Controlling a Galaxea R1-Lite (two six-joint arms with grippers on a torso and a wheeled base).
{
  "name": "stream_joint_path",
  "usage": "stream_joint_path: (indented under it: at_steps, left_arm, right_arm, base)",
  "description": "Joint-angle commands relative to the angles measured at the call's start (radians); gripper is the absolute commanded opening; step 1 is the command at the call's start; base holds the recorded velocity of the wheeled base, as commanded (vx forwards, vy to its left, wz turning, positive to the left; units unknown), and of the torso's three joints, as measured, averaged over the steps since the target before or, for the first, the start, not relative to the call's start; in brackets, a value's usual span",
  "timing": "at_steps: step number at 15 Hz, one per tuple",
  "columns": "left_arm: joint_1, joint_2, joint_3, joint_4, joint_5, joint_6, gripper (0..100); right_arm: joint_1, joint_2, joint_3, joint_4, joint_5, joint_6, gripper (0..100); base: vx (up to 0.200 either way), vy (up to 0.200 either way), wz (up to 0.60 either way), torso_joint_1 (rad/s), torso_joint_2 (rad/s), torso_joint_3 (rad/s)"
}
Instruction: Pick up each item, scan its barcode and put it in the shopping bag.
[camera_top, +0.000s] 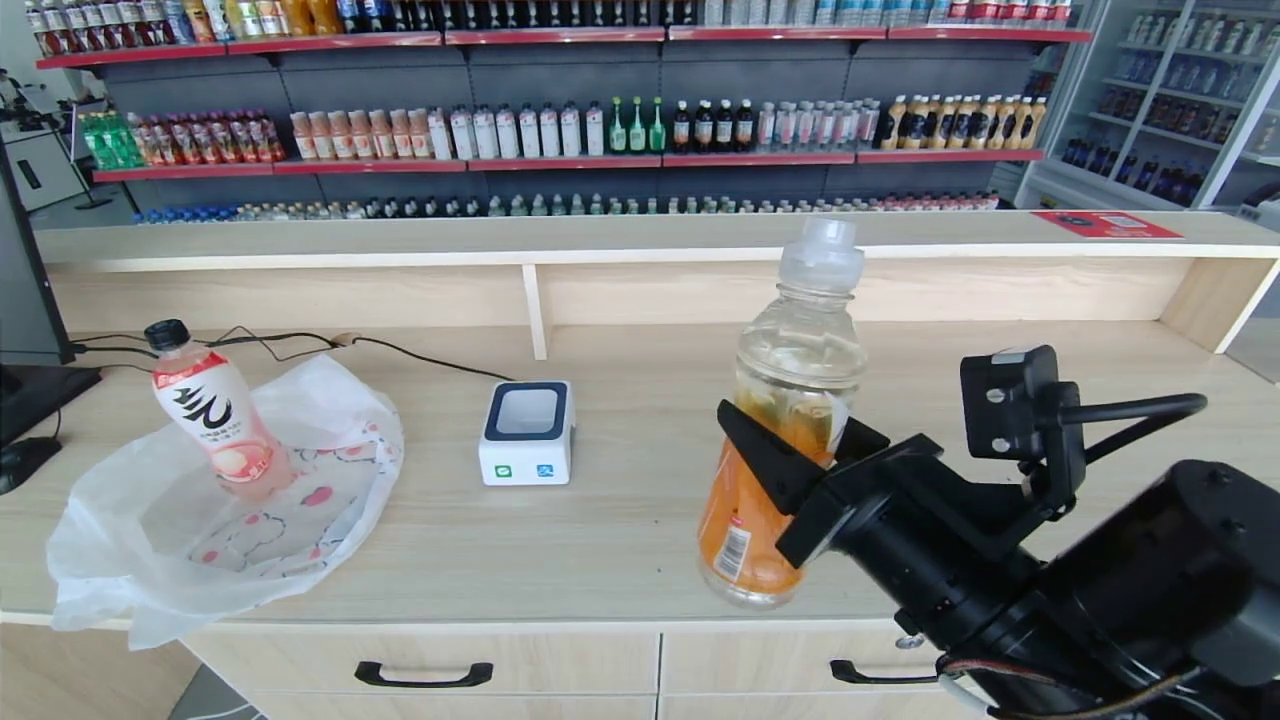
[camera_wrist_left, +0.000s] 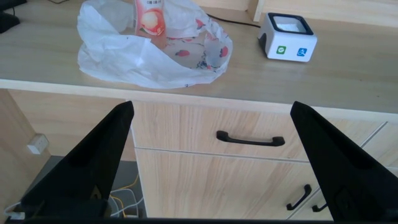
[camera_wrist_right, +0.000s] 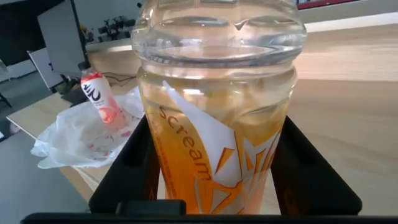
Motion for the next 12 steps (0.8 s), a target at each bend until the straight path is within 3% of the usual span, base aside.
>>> stream_joint_path:
  at_steps: [1,3,7,12]
  left_arm:
    - [0.0,0.0,0.0,0.0,0.0,-0.001,100]
    - [0.0,0.0,0.0,0.0,0.0,-0.002,100]
    - [0.0,0.0,0.0,0.0,0.0,-0.002,100]
    - [0.0,0.0,0.0,0.0,0.0,-0.002,100]
  right_arm:
    - [-0.04,0.005,-0.003,-0.002,-0.001,-0.029,0]
    - [-0.123,0.004,-0.022,-0.002,0.001,-0.123,0]
    - [-0.163,-0.004,0.007,-0.002,-0.001,-0.205,0]
    - [-0.249,0.019,-0.048,-0.002,-0.001,-0.216,0]
  base:
    - [0.0,0.0,0.0,0.0,0.0,0.0]
    - [0.0,0.0,0.0,0.0,0.0,0.0]
    - [0.0,0.0,0.0,0.0,0.0,0.0]
    - [0.0,0.0,0.0,0.0,0.0,0.0]
